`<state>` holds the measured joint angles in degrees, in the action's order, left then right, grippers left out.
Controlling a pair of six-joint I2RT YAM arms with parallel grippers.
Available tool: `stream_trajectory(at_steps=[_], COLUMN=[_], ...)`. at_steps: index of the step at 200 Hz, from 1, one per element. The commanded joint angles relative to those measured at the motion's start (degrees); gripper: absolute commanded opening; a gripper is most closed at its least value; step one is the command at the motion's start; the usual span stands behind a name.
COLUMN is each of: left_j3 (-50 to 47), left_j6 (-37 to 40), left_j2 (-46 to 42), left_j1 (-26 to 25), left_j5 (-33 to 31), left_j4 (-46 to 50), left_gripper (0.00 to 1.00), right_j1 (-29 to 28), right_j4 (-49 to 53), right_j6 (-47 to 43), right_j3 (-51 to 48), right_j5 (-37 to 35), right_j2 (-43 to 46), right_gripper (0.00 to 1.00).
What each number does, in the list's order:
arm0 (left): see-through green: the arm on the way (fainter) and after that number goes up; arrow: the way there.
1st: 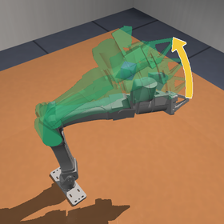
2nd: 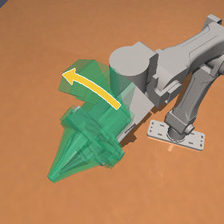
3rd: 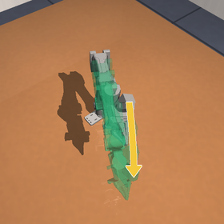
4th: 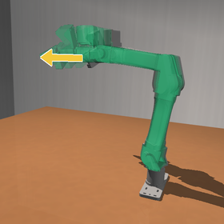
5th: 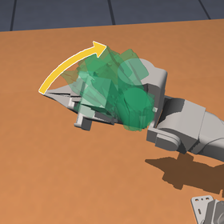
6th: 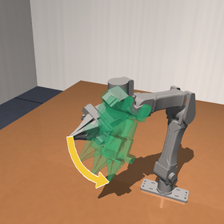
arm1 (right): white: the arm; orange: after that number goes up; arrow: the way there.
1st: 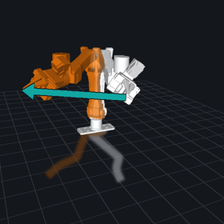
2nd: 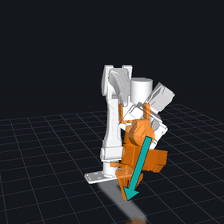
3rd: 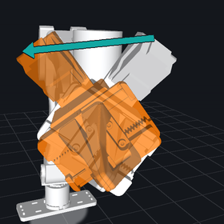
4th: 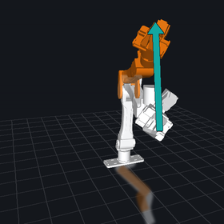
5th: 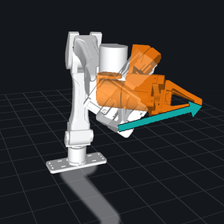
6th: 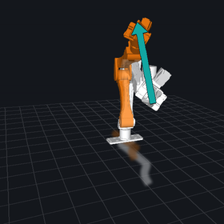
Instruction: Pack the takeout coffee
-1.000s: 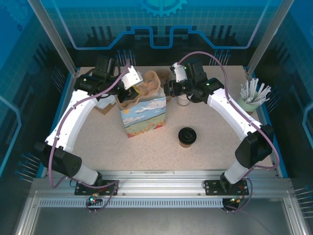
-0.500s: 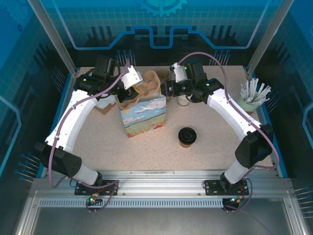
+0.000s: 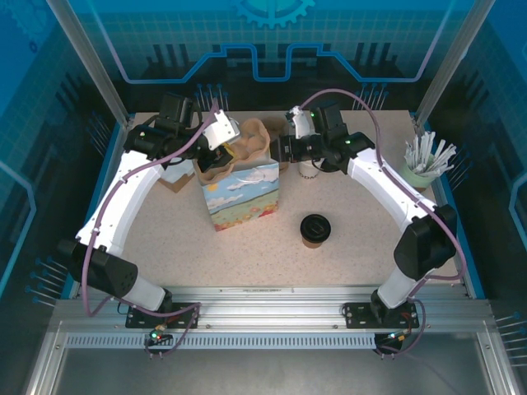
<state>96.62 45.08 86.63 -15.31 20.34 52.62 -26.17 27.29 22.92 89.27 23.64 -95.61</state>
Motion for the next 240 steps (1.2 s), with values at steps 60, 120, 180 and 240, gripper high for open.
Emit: stream_trajectory(at_steps=[60, 120, 180, 240], left_j3=[0.59, 1.10, 4.05, 4.84], left_j6=[-0.17, 0.26, -1.60, -1.55], left_j2=[-0.05, 0.68, 2.48, 2.73], left_j1=[0.28, 0.28, 0.20, 0.37], left_j5=[0.07, -0.39, -0.50, -2.70], left_j4=[0.36, 2.50, 4.59, 4.13], left_gripper=[0.23, 0.23, 0.22, 0.22], right_j1=[0.53, 0.25, 0.06, 0.07], right_j4=[-1.08, 1.03, 1.01, 1.80], right_j6=[0.63, -1.39, -1.36, -2.09], right_j3=[0.61, 1.54, 1.66, 1.81], right_j5=[2.21, -3.08, -2.78, -3.16], right_j2=[-2.53, -1.59, -1.50, -1.24], right_gripper=[0.42, 0.24, 0.20, 0.19])
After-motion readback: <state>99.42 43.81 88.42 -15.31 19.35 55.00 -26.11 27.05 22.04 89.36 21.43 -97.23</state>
